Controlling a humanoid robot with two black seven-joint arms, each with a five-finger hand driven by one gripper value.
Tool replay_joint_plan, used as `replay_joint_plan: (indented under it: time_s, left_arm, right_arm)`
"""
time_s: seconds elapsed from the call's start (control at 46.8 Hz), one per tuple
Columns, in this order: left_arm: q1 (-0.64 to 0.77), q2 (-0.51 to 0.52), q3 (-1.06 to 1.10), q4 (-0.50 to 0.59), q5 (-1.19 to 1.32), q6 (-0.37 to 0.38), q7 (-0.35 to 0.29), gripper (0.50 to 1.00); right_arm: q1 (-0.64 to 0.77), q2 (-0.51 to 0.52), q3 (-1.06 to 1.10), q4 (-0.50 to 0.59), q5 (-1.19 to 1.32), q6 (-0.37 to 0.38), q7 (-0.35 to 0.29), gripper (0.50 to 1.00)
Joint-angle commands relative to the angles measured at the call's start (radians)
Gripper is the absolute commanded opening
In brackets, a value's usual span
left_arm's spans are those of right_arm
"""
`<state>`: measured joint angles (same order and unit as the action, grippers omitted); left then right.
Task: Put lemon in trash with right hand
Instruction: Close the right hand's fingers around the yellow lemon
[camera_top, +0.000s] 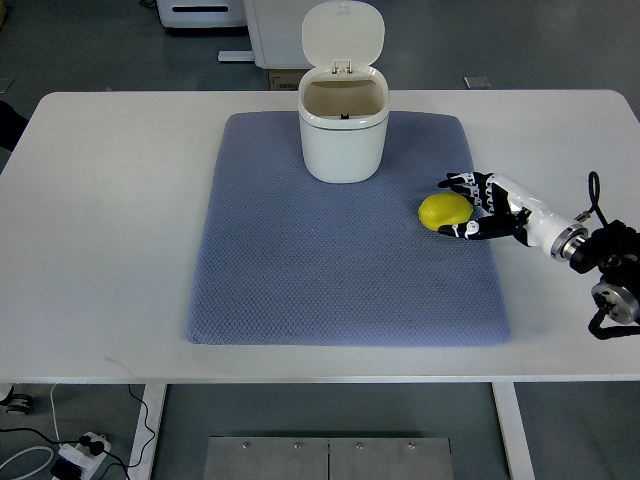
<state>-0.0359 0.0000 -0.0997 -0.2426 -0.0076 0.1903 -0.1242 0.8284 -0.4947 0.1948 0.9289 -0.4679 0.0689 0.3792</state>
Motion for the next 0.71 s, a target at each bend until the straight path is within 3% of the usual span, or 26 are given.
replay_joint_plan:
  time_s: [0.0, 0.449, 0.684]
  left_arm:
    - [-0.001, 0.0, 0.0, 0.0, 0.0, 0.0, 0.0, 1.0]
    - [0.001, 0.0, 0.0, 0.0, 0.0, 0.0, 0.0, 1.0]
    - [-0.001, 0.0, 0.0, -0.001, 0.0, 0.0, 0.0, 1.0]
  right_arm:
    - [0.0, 0.001, 0.0, -0.002, 0.0, -0.001, 0.0, 0.92]
    - [-0.002, 0.012, -0.02, -0.016, -0.001, -0.024, -0.005, 0.859]
    - [0.002, 0.012, -0.034, -0.016, 0.0, -0.024, -0.003, 0.755]
